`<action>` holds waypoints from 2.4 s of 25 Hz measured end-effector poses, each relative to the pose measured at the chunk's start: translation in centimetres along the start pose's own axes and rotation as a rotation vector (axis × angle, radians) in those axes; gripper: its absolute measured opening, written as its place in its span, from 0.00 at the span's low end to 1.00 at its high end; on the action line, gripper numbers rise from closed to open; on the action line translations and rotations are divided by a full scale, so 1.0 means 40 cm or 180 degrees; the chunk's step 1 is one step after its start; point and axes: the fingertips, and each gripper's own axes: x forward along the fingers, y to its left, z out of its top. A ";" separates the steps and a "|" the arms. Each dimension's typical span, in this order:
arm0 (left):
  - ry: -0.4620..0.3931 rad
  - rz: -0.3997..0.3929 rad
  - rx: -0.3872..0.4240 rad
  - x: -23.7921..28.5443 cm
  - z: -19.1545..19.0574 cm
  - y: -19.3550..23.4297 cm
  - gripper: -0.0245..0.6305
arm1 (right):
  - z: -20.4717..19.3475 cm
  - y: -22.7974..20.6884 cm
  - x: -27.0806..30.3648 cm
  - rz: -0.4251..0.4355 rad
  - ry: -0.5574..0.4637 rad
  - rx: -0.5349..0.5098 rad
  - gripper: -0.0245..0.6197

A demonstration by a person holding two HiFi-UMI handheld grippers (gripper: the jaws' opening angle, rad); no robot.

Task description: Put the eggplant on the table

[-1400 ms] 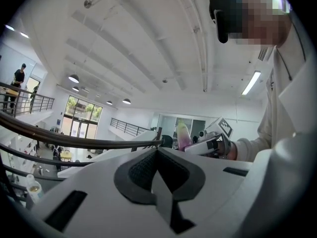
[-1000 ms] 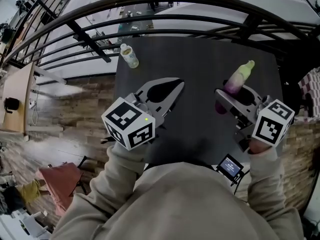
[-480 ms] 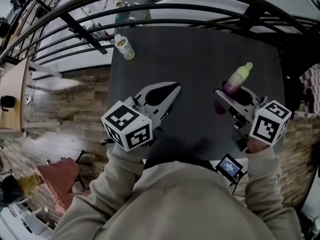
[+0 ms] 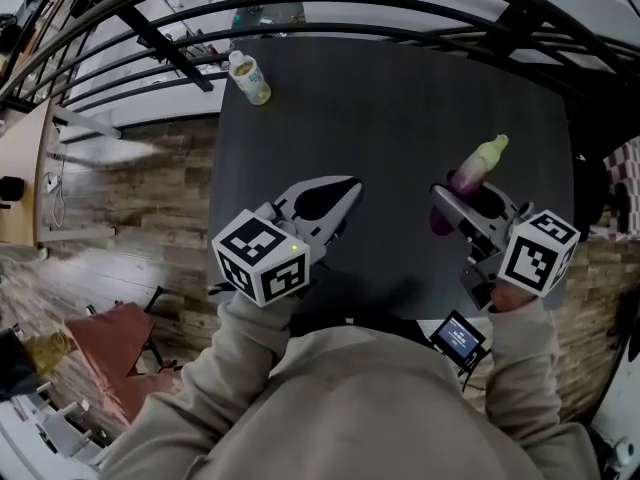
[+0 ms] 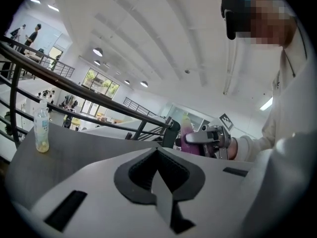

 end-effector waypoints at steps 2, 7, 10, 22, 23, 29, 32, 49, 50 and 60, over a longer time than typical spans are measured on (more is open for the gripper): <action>0.0021 0.0013 -0.0047 0.000 -0.024 0.011 0.04 | -0.022 -0.008 0.018 -0.0001 0.0057 0.0000 0.38; 0.0088 0.0022 -0.0162 -0.009 -0.085 0.028 0.04 | -0.078 -0.025 0.048 -0.0015 0.0166 0.0043 0.38; 0.0118 0.0032 -0.0234 -0.032 -0.104 0.028 0.04 | -0.099 -0.018 0.056 -0.0047 0.0220 0.0085 0.38; 0.0283 0.0008 -0.0400 -0.044 -0.238 0.027 0.04 | -0.250 -0.083 0.074 -0.0202 0.0597 0.0261 0.38; 0.0285 0.0012 -0.0430 -0.046 -0.250 0.028 0.04 | -0.267 -0.088 0.075 -0.0217 0.0653 0.0265 0.38; 0.0203 -0.0015 -0.0560 -0.046 -0.289 0.032 0.04 | -0.349 -0.111 0.089 -0.0258 0.0870 0.0307 0.38; 0.0229 0.0023 -0.0593 -0.041 -0.315 0.040 0.04 | -0.381 -0.122 0.095 -0.0264 0.0962 0.0318 0.38; 0.0511 0.0111 -0.0852 -0.023 -0.484 0.080 0.04 | -0.606 -0.235 0.151 -0.0345 0.1669 0.0538 0.38; 0.0528 0.0117 -0.0866 -0.022 -0.493 0.081 0.04 | -0.620 -0.240 0.150 -0.0343 0.1723 0.0568 0.38; 0.0723 0.0088 -0.0970 -0.024 -0.568 0.074 0.04 | -0.719 -0.299 0.135 -0.0620 0.2082 0.0609 0.38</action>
